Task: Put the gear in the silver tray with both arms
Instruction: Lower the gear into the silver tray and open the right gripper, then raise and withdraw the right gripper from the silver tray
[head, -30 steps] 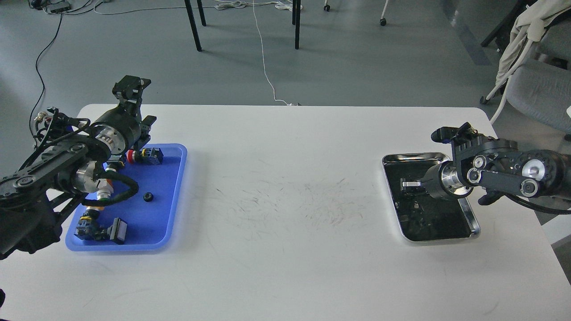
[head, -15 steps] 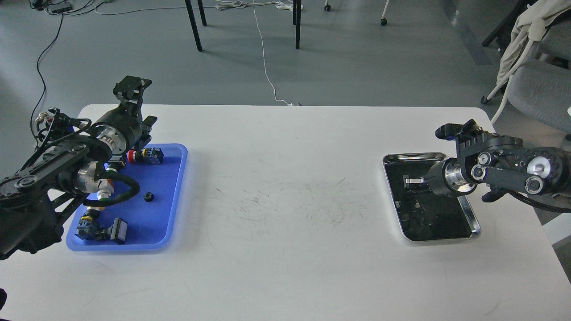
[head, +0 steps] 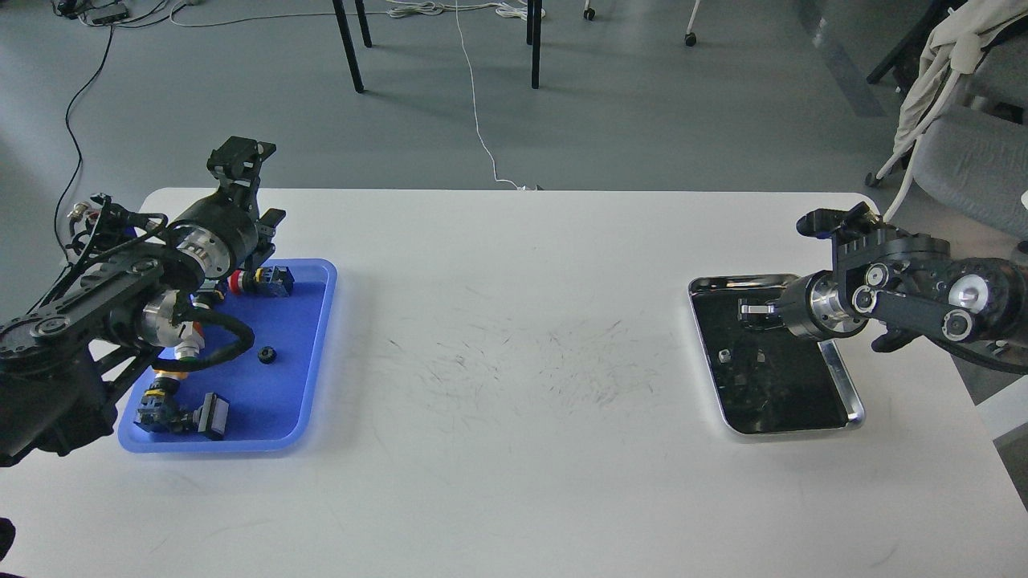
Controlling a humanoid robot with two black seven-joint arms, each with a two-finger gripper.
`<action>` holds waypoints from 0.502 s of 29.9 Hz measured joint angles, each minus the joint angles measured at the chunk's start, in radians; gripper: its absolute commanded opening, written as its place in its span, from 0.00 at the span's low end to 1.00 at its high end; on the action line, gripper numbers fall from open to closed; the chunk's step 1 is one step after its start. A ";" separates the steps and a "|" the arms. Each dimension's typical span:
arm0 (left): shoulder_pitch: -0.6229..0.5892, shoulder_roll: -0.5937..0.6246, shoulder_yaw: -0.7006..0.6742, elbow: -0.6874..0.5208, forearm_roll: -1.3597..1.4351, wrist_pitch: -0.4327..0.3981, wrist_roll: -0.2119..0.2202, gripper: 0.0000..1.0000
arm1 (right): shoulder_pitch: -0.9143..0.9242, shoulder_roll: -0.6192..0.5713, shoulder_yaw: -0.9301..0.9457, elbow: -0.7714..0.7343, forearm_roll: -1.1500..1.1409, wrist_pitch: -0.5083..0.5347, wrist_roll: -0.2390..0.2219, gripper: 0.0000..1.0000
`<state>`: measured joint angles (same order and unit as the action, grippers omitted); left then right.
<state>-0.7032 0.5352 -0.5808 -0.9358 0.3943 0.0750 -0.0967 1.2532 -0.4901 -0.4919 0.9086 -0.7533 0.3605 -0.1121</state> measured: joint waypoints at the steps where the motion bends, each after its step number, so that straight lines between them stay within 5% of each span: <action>1: 0.000 0.000 0.000 0.000 0.000 0.000 0.000 0.98 | -0.001 0.000 0.000 0.000 0.000 0.000 0.000 0.20; 7: -0.002 0.000 -0.001 0.002 0.000 0.000 0.000 0.98 | -0.002 0.006 0.000 -0.001 0.001 0.000 0.000 0.60; 12: -0.004 -0.001 -0.002 0.003 0.001 0.000 -0.001 0.98 | -0.003 0.007 0.001 0.003 0.003 0.000 0.000 0.72; 15: -0.004 -0.001 -0.002 0.003 0.002 0.000 -0.001 0.98 | 0.000 0.007 0.007 0.004 0.005 0.000 0.001 0.93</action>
<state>-0.7072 0.5340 -0.5829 -0.9330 0.3958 0.0752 -0.0980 1.2534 -0.4829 -0.4845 0.9125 -0.7485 0.3604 -0.1113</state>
